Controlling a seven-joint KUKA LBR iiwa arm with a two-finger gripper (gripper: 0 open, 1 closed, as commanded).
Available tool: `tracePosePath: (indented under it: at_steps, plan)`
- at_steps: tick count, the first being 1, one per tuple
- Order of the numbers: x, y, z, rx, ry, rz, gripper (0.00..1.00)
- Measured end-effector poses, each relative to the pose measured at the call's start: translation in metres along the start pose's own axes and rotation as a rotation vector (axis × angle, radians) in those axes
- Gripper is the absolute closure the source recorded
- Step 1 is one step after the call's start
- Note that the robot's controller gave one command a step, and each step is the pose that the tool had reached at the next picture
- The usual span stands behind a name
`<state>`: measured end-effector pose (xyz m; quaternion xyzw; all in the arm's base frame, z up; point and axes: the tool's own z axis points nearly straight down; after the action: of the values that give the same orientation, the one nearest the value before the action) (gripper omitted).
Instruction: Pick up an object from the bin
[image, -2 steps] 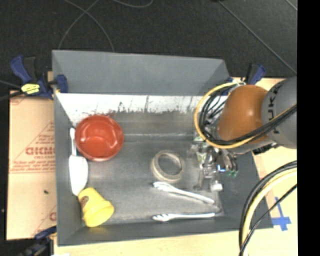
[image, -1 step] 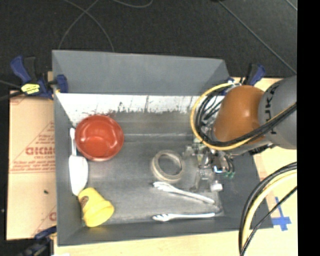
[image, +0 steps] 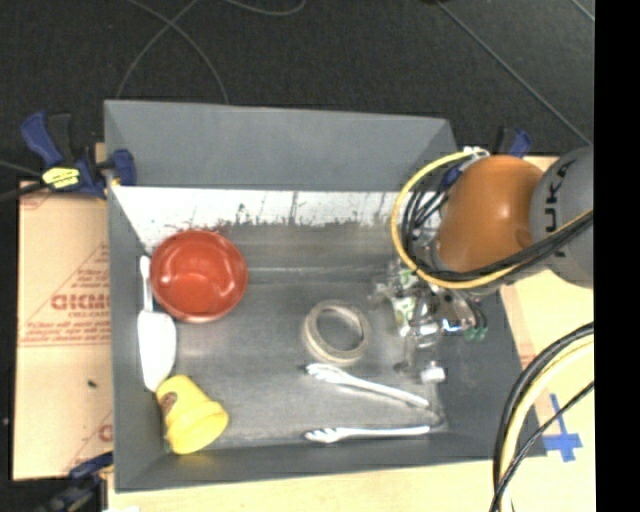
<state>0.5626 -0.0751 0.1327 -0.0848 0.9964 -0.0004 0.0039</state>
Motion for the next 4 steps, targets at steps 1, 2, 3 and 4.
tracePosePath:
  at_steps: [1, 2, 3, 4]
  plan:
    - [0.025, 0.033, 0.055, 0.001, -0.001, 0.088, 0.0]
    - [-0.038, 0.035, 0.062, 0.003, -0.012, -0.018, 0.0]
    - [-0.021, 0.036, 0.044, -0.001, 0.001, -0.005, 0.0]
    - [0.036, 0.062, 0.05, 0.001, -0.006, -0.071, 1.0]
